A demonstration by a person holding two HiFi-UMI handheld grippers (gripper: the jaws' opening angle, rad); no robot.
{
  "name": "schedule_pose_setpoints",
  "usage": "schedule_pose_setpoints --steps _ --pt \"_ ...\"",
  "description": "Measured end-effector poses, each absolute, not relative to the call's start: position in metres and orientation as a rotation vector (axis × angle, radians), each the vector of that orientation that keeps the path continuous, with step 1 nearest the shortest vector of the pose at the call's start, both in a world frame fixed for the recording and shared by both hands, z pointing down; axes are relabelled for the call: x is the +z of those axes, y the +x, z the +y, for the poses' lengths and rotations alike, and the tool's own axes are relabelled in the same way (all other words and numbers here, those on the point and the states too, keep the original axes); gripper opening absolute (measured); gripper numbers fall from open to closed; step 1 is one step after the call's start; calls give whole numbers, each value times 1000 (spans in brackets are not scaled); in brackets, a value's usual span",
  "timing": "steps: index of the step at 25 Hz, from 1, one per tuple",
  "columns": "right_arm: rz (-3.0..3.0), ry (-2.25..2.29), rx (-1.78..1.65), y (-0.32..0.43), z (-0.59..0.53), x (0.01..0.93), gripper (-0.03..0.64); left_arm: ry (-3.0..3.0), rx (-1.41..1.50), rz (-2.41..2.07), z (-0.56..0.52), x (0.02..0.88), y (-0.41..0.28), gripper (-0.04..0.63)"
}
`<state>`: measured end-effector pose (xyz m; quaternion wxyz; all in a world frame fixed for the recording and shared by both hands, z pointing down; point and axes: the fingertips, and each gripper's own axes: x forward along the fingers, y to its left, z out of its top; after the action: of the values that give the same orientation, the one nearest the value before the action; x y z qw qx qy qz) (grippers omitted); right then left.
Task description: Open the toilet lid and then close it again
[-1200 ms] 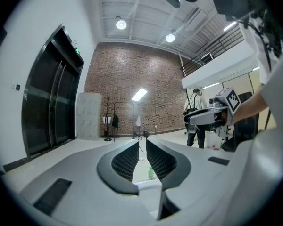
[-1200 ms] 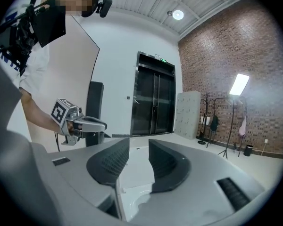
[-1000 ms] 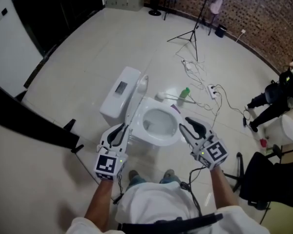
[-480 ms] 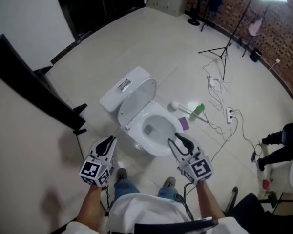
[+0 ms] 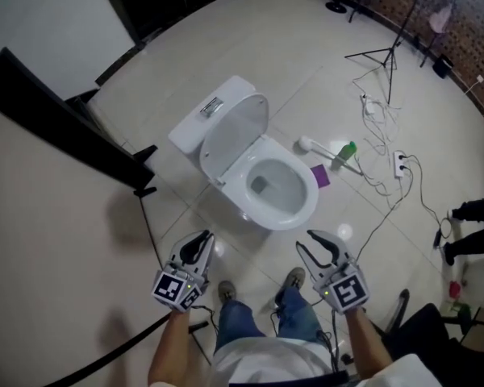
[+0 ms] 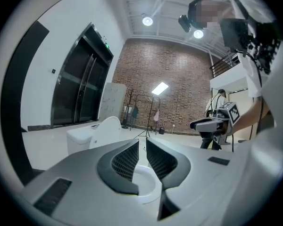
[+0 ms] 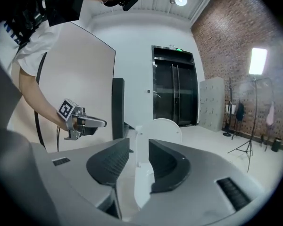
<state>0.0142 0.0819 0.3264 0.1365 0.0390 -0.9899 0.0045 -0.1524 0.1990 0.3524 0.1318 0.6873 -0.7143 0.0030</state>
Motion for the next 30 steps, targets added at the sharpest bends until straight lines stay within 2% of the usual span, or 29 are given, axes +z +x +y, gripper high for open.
schedule_pose_setpoints --steps 8,16,20,23,30 --pt "-2814 322 204 -4 147 382 130 2113 49 -1970 237 408 -202 43" --pt "-2810 345 215 -40 156 412 130 2124 110 -1899 227 472 -241 43" --pt "-2845 326 178 -53 139 426 130 2103 133 -1873 200 508 -267 100" --pt "-2838 326 166 -52 130 445 130 2057 158 -1870 169 553 -297 175" --pt "-2800 312 203 -41 133 513 130 2056 201 -1873 92 621 -350 178"
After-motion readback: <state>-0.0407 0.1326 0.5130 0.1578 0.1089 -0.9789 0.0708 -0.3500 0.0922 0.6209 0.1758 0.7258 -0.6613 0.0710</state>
